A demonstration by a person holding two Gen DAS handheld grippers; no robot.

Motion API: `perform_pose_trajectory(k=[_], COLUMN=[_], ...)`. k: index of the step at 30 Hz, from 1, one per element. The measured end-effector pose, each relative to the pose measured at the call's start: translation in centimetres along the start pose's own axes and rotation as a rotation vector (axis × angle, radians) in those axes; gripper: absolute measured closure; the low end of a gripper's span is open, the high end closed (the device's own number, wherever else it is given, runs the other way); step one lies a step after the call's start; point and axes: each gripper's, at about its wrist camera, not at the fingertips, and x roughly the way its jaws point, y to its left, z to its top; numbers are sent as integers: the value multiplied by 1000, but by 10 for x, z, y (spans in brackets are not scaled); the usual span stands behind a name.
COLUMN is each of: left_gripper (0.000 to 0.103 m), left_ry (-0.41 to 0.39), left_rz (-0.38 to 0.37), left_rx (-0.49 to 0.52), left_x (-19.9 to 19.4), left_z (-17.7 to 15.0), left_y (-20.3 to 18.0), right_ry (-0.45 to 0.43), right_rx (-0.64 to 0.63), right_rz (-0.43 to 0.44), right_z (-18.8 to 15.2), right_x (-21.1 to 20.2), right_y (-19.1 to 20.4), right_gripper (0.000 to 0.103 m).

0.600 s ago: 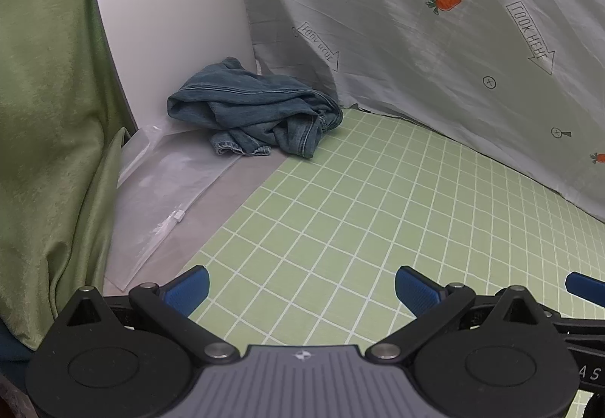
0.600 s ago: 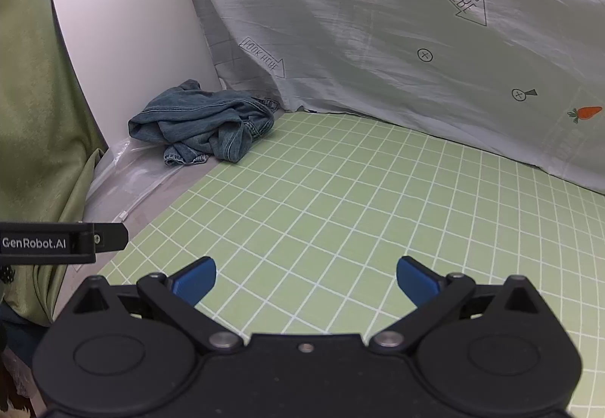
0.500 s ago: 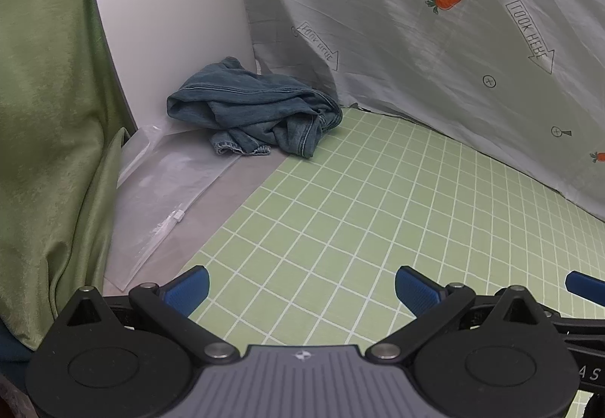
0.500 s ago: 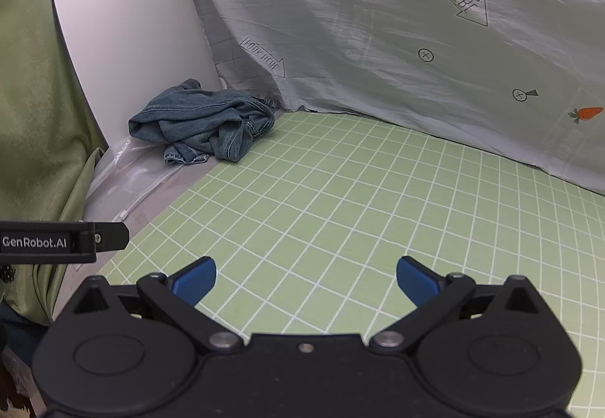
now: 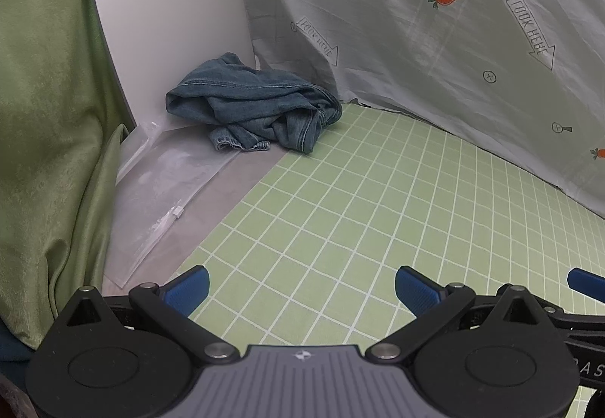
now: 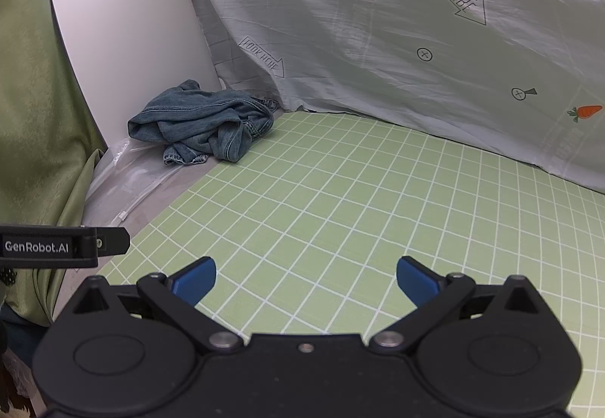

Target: Fold clothes

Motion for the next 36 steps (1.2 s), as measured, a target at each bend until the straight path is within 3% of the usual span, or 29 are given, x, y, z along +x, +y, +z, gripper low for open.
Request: perform_pose_trajectory(k=[36], left_gripper=[0], left_ry=[11], left_rz=[-13], left_rx=[8], left_x=[1], left_z=[3], left_y=[3], right_ry=[3], right_rx=[-7], right_rz=[-8], right_z=[-1], right_x=[-1], right_y=[1], right_gripper=[0])
